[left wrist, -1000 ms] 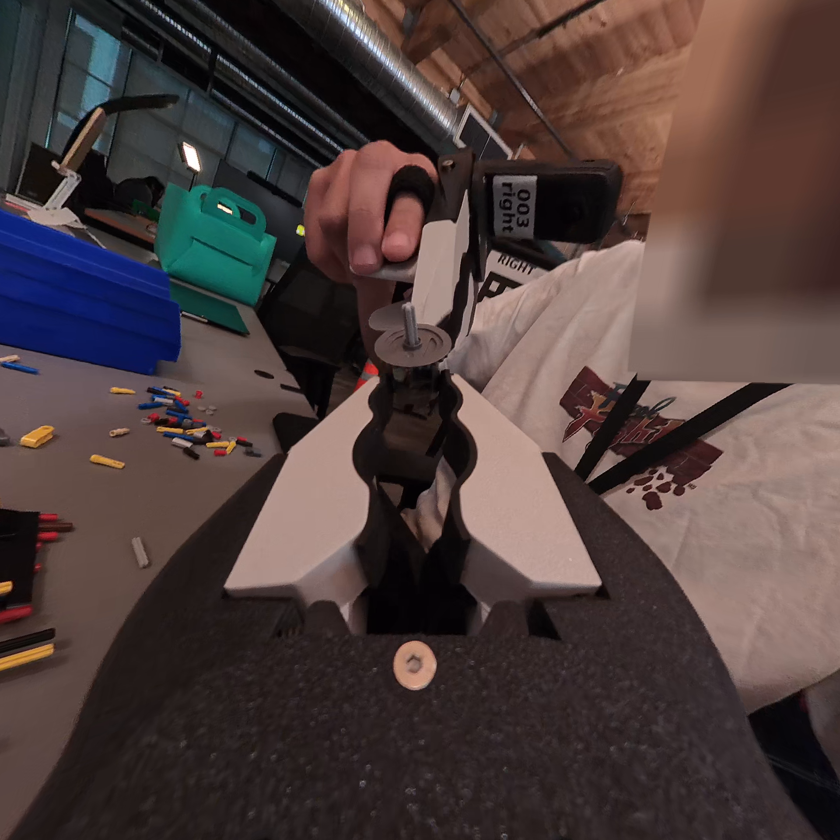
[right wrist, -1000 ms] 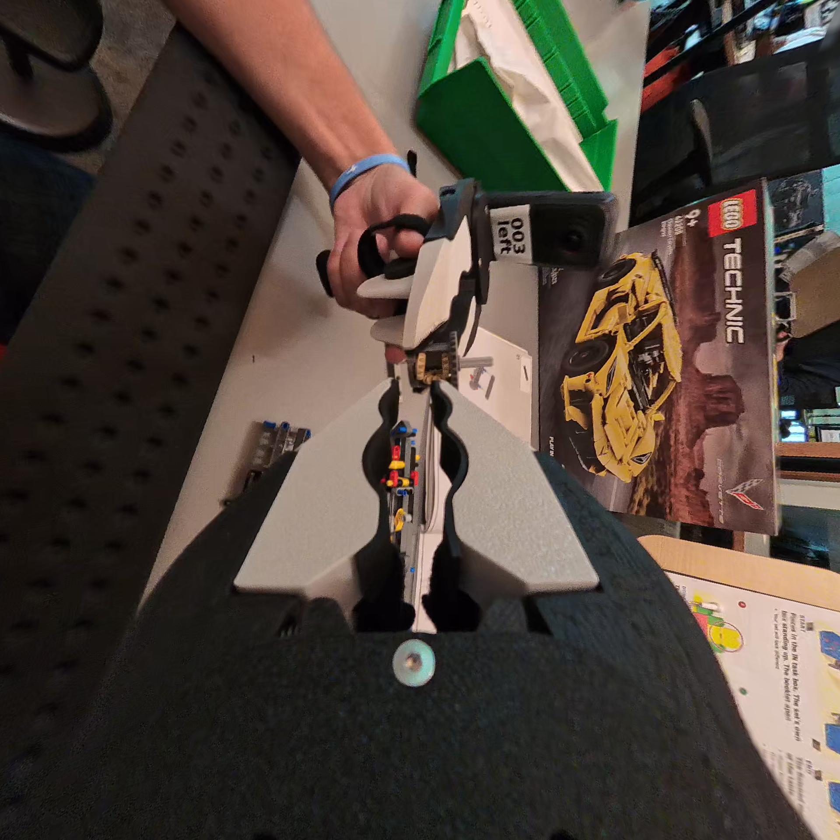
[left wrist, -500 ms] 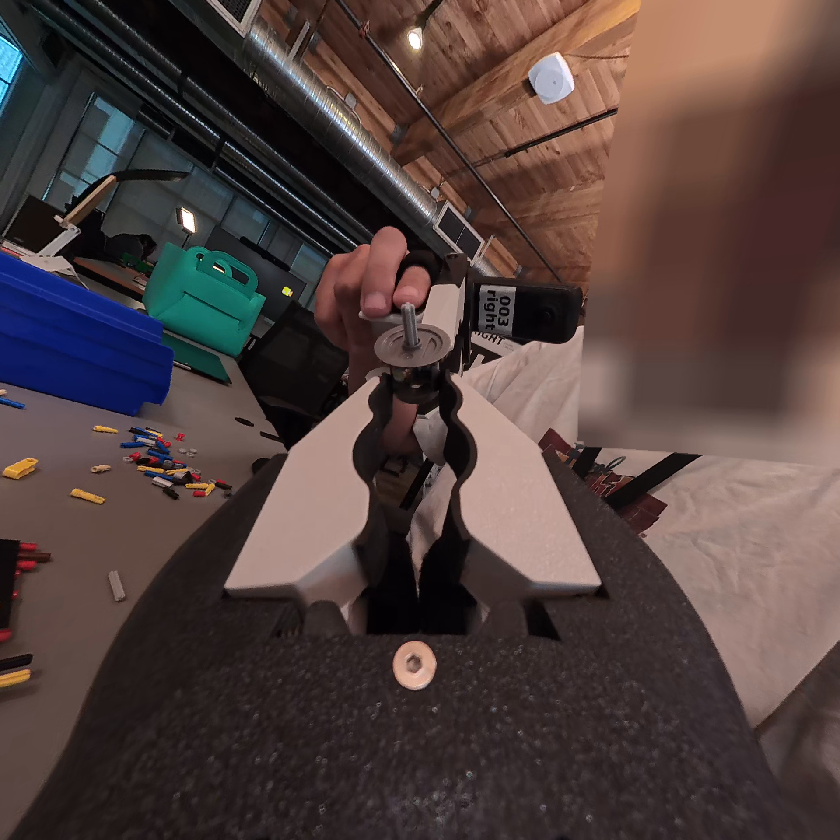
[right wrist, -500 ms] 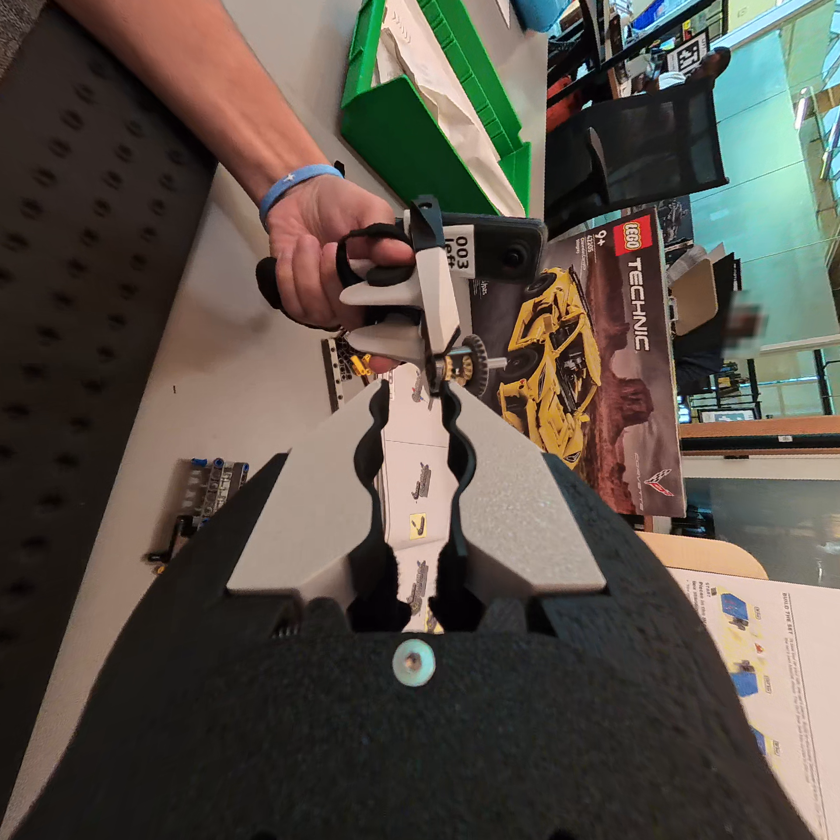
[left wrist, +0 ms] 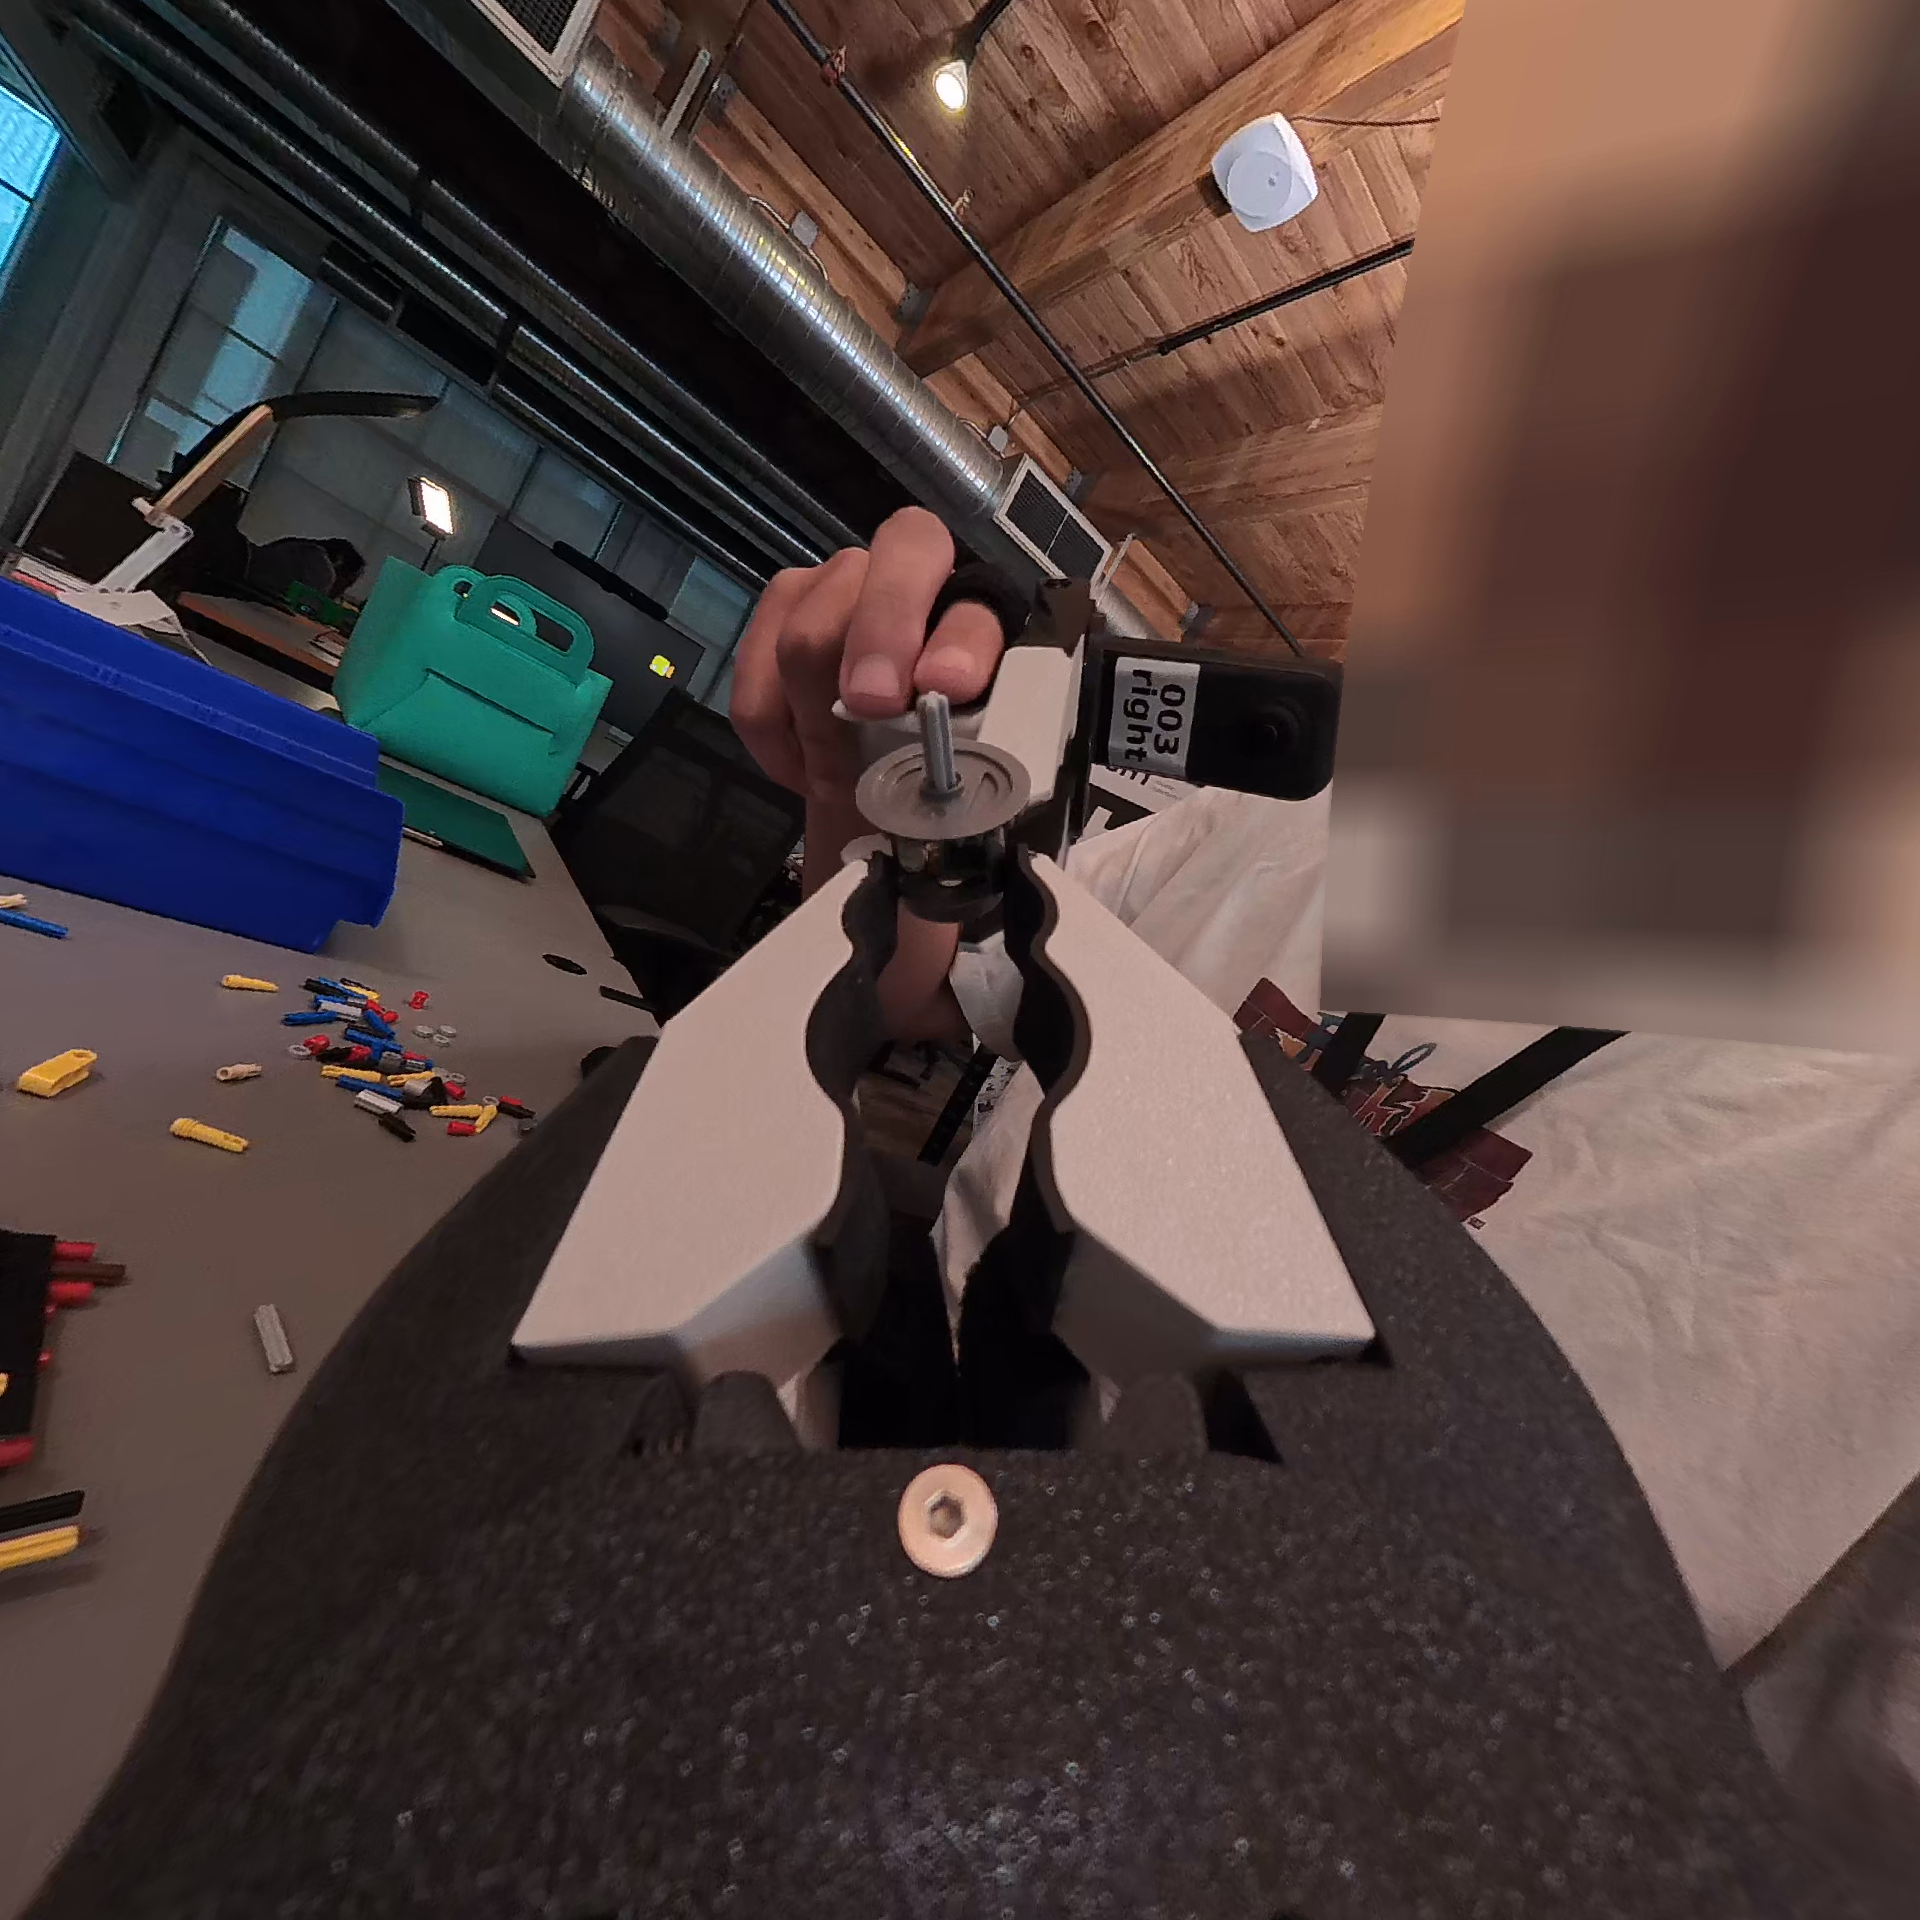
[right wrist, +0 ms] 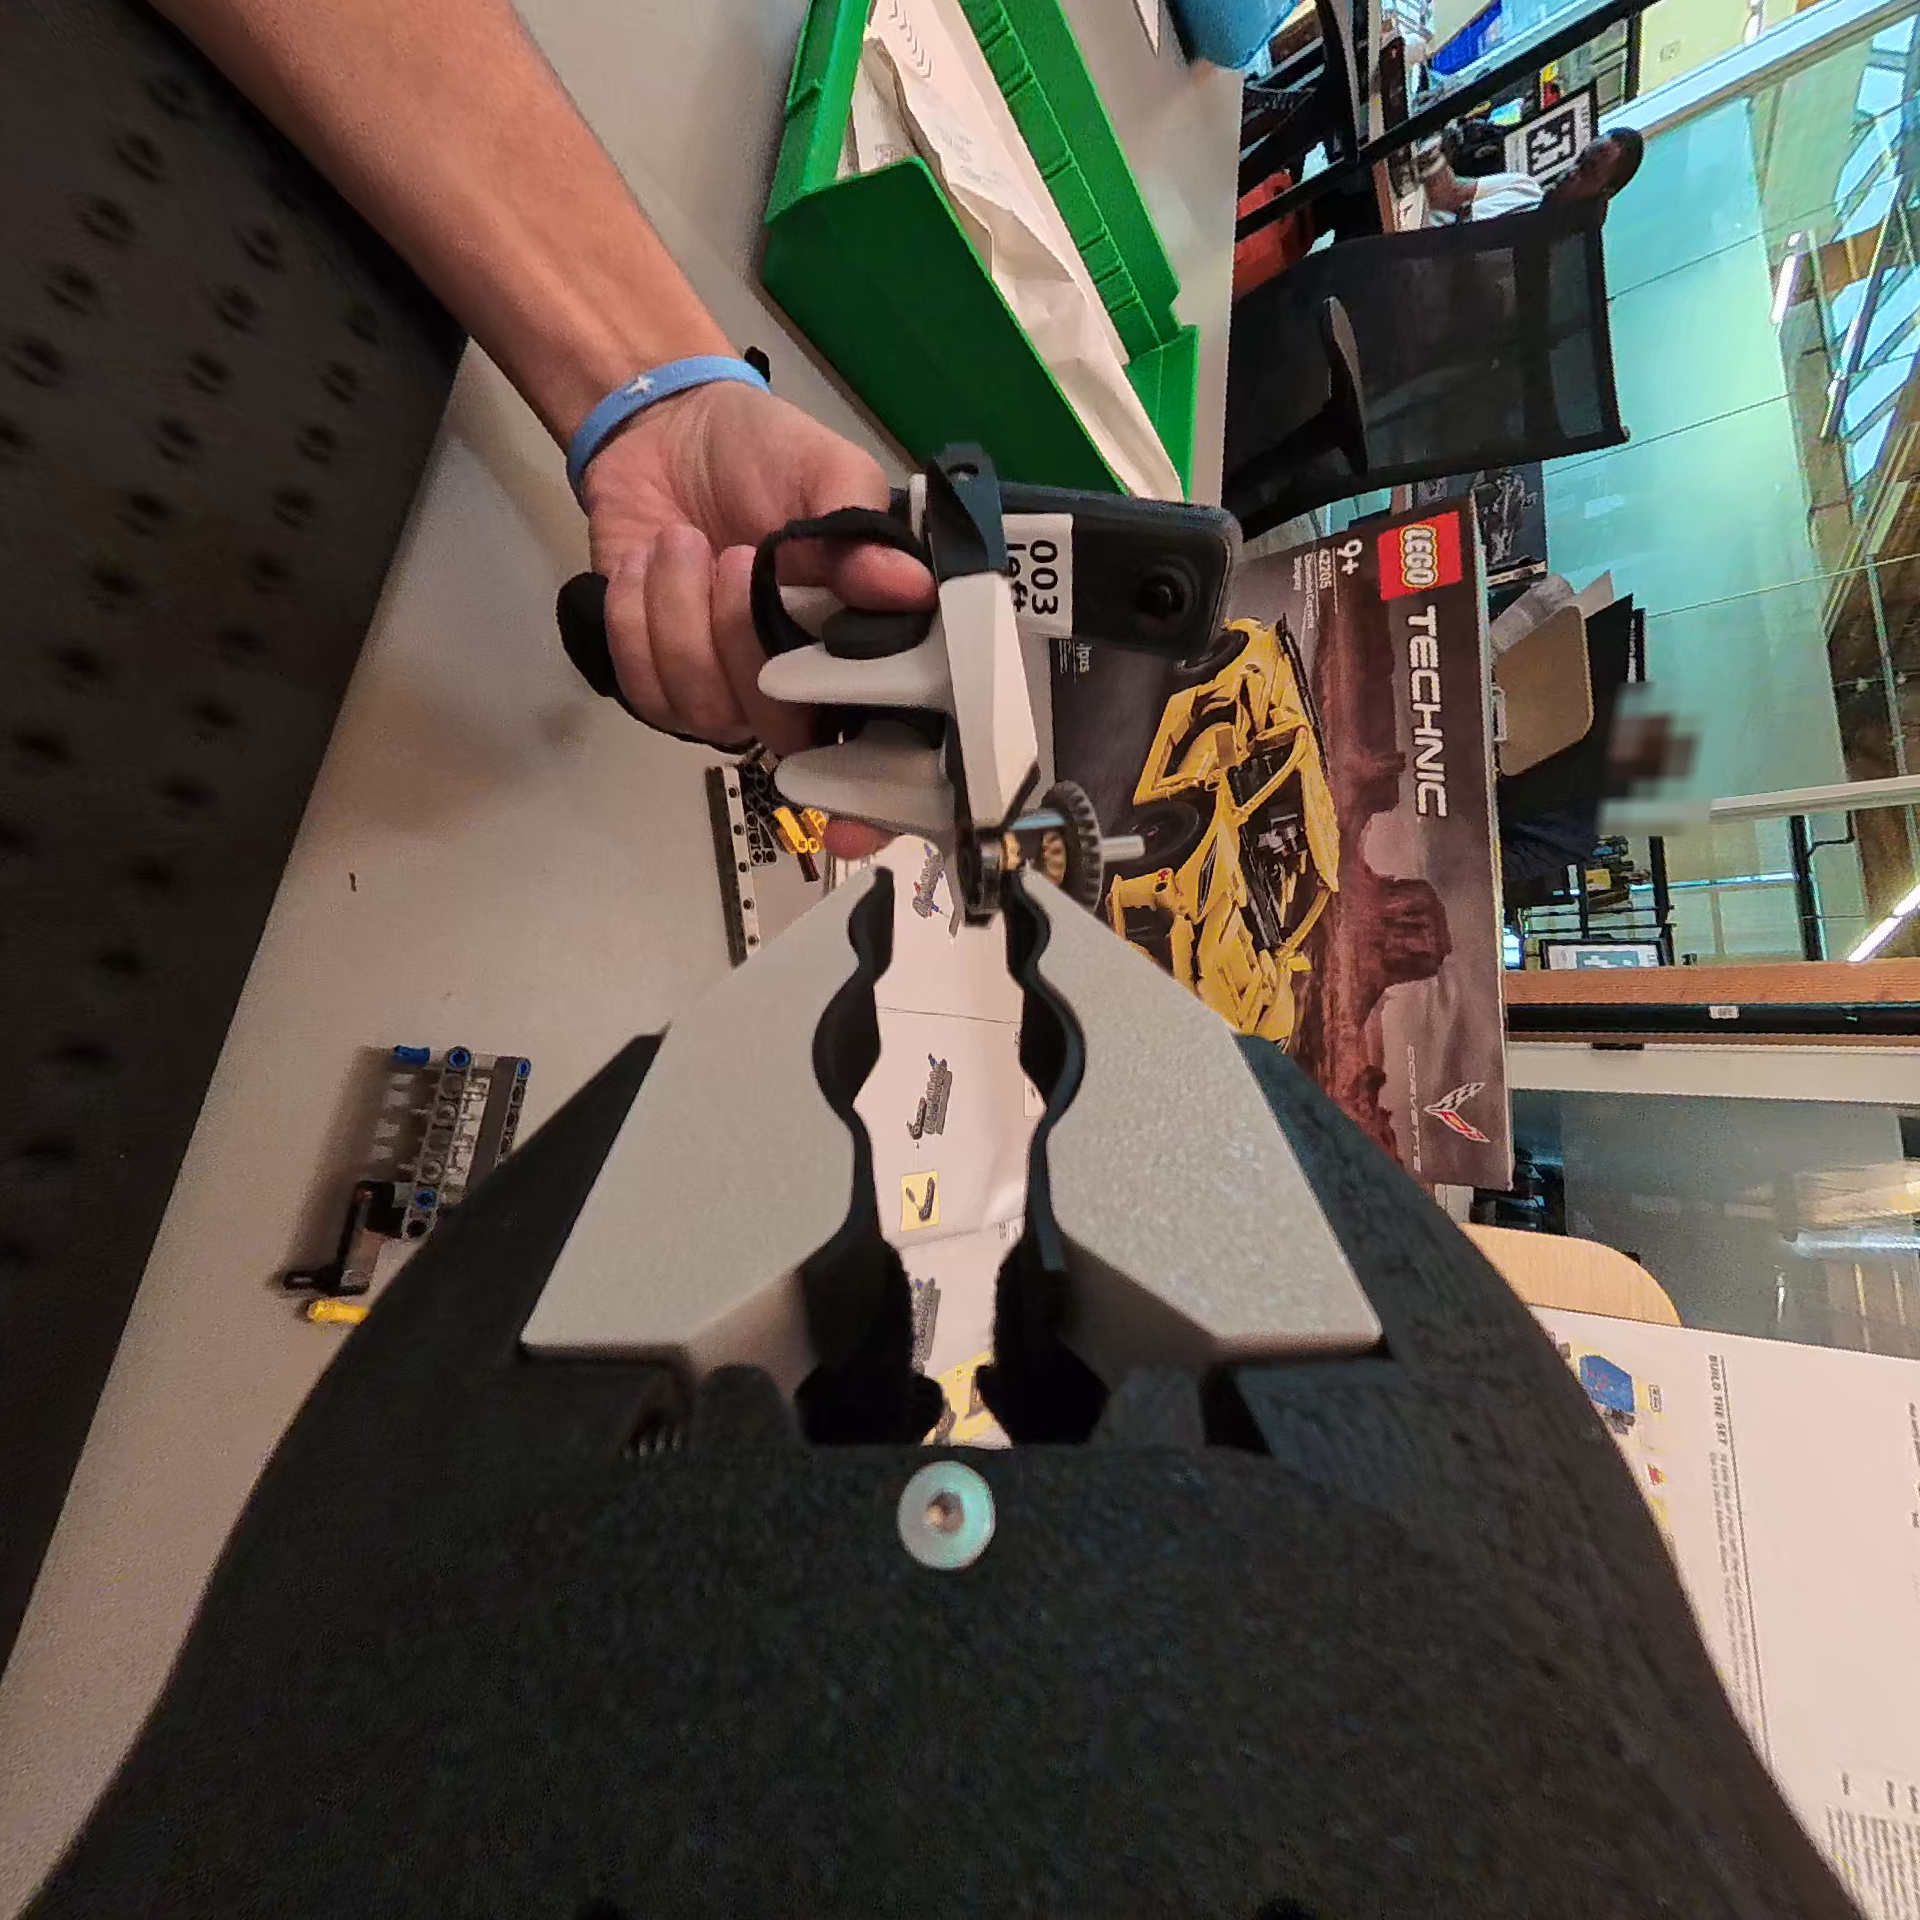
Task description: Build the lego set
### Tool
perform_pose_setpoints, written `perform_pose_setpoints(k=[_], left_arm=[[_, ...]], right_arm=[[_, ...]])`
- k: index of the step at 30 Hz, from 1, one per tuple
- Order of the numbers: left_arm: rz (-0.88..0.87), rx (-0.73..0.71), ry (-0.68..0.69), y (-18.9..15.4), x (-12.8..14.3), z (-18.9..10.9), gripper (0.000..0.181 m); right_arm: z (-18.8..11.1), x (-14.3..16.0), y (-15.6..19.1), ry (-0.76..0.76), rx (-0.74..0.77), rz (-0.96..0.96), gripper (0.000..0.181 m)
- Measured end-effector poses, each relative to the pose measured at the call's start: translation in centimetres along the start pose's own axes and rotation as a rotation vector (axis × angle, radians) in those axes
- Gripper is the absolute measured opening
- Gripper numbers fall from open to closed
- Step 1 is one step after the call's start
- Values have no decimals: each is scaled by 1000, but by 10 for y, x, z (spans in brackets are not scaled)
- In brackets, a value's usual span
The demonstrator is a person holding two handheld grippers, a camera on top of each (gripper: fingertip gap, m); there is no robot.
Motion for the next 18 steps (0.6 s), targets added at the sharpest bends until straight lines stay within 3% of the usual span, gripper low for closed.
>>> perform_pose_setpoints(k=[1, 7, 11, 18], left_arm=[[1, 2, -1, 0, 0, 0, 19], [9, -23, 46, 2, 4, 2, 19], [40, -56, 127, 3, 12, 7, 19], [45, -58, 171, 3, 17, 11, 18]], right_arm=[[0, 1, 0, 8, 0, -2, 21], [-5, -1, -4, -35, 2, 32, 17], [-9, 4, -3, -66, -114, 103, 7], [-7, 12, 8, -63, -199, 168, 10]])
Point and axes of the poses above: each gripper's, where its closed fingertips meet, z out along the fingers, x out of its underside, y = z × x across the jaws, the point moved 8 cm from there along -z, back along the fingers, and after that the axes turned 2 degrees about -z, right-handed, at the moved point
